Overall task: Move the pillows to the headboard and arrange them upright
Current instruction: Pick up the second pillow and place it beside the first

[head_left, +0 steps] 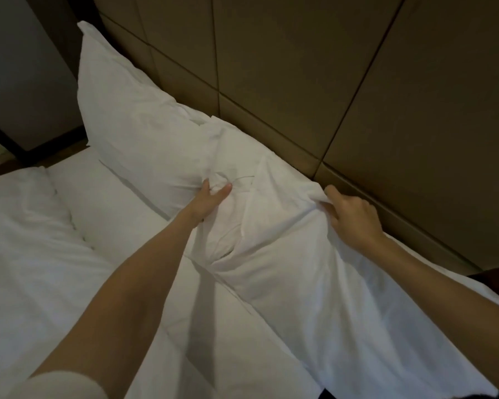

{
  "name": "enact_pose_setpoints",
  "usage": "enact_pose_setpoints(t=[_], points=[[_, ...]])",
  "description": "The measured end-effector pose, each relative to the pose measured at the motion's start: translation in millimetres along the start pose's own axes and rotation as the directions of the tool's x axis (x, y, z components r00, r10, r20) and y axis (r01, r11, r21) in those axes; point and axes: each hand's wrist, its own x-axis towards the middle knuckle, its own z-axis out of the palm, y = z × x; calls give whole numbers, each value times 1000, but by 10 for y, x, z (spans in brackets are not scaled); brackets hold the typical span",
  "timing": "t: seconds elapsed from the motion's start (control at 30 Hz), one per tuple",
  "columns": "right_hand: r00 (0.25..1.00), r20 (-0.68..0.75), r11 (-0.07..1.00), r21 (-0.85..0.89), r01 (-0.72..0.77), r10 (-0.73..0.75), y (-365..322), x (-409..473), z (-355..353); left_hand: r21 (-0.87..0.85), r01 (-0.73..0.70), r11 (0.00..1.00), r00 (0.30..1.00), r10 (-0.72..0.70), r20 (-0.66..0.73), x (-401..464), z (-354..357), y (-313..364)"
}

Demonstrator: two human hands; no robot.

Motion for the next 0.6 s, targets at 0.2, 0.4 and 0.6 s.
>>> enact_pose_setpoints(t=[0.2,0.4,0.6], points=[[993,-105,998,43,-45,49,47,-82,97,-174,38,984,995,-21,97,129,219,76],[999,-41,1000,25,13,-12,-40,103,140,84,-44,995,926,72,-370,298,136,186],[986,-155,992,98,85,-69,-207,357,171,242,-52,969,808,184,-560,371,-198,372]])
